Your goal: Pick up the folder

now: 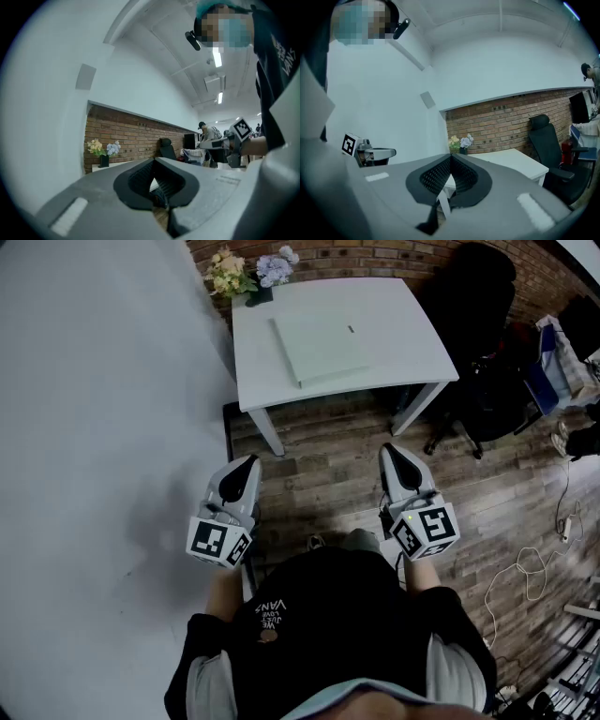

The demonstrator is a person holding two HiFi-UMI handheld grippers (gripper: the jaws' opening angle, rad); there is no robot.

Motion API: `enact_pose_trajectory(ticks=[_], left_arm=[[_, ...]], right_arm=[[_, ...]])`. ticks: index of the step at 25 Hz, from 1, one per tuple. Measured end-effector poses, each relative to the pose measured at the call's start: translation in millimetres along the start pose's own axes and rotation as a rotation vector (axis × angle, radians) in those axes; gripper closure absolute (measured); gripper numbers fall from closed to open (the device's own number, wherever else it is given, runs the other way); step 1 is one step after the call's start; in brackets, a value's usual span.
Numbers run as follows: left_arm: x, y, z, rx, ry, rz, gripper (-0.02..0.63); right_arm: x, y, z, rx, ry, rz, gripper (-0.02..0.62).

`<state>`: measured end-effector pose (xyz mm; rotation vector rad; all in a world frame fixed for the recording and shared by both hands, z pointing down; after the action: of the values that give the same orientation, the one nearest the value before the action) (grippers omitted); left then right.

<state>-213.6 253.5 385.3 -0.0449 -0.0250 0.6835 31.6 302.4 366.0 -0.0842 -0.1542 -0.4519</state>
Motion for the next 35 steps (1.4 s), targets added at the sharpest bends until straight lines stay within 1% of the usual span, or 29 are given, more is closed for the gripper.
enact_pose_trajectory(ticks=[5, 8, 13, 23, 29, 35], left_arm=[[-3.3, -6.2, 0.9, -0.003, 0.039, -0.003, 0.606], [-2.0, -12.9, 3.2, -0.006, 0.049, 0.011, 0.606], [-9.6, -29.6, 8.1, -0.01, 0.056, 0.01, 0.606], [-28.2, -79.6, 3.3, -0.021, 0.052, 0.01, 0.606], [-29.1, -116.6, -1.4, -0.021, 0.056, 0.009, 0.606], [-30.8, -150.0, -2.6, -0.026, 0.054, -0.01, 0.606]], right_arm=[[-0.5, -6.6, 0.4, 0.007, -0.004, -0.007, 0.604], [3.8, -8.3, -1.9, 0.024, -0.009, -0.014, 0.603], [13.7, -23.4, -2.0, 0.036, -0.024, -0.027, 0.603], [54.3, -64.8, -4.1, 0.023, -0.053, -0.041, 0.603], [87.1, -84.5, -9.0, 0.02, -0.068, -0.054, 0.603], [117.2, -104.5, -10.5, 0.02, -0.078, -0.081, 0.603]])
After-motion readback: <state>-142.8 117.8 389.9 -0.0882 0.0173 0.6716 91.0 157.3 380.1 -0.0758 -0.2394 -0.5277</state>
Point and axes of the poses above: the fingertips, and each gripper's own axes: y backward along the fingers, x to its right, z out of its underside, the point moved 2 cm from there along y, backward along the fingers, and after that the axes turned 10 degrees about -z, right-handed, at the moved point
